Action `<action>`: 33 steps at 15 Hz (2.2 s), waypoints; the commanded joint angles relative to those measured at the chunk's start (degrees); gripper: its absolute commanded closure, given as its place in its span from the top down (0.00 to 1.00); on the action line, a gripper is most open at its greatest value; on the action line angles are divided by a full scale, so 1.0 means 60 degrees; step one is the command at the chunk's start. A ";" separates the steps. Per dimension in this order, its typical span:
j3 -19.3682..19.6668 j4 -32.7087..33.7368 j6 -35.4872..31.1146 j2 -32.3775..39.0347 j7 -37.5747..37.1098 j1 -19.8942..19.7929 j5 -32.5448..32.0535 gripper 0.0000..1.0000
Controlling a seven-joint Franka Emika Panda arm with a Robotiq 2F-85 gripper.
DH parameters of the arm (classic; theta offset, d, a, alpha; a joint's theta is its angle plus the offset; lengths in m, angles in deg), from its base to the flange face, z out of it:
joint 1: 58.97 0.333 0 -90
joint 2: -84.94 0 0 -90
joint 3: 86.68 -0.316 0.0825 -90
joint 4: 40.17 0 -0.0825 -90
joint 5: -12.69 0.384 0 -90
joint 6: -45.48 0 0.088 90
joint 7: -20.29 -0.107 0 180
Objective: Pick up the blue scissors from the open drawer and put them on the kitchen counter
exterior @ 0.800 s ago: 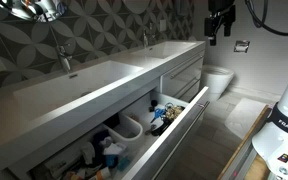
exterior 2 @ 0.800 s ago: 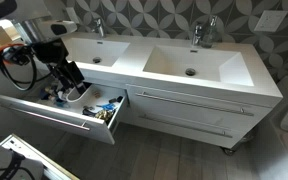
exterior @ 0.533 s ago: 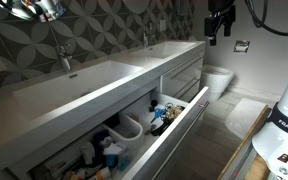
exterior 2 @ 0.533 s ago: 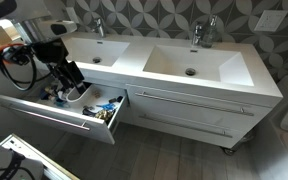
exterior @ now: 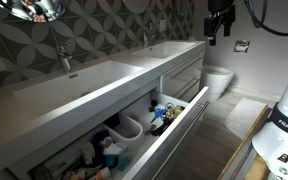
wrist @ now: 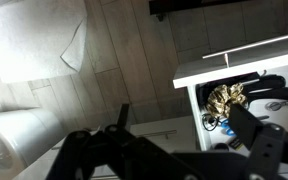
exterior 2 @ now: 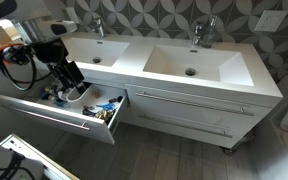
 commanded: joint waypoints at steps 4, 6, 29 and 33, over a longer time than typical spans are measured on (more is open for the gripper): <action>-0.0276 0.0517 -0.0443 0.1507 -0.2341 -0.0042 0.0524 1.00; -0.0262 0.0694 -0.0594 0.2126 -0.3089 -0.0100 0.0751 1.00; -0.1299 0.3036 -0.2470 0.6556 -1.0059 0.1853 0.1611 1.00; -0.1283 0.3040 -0.2470 0.6557 -1.0059 0.1841 0.1595 1.00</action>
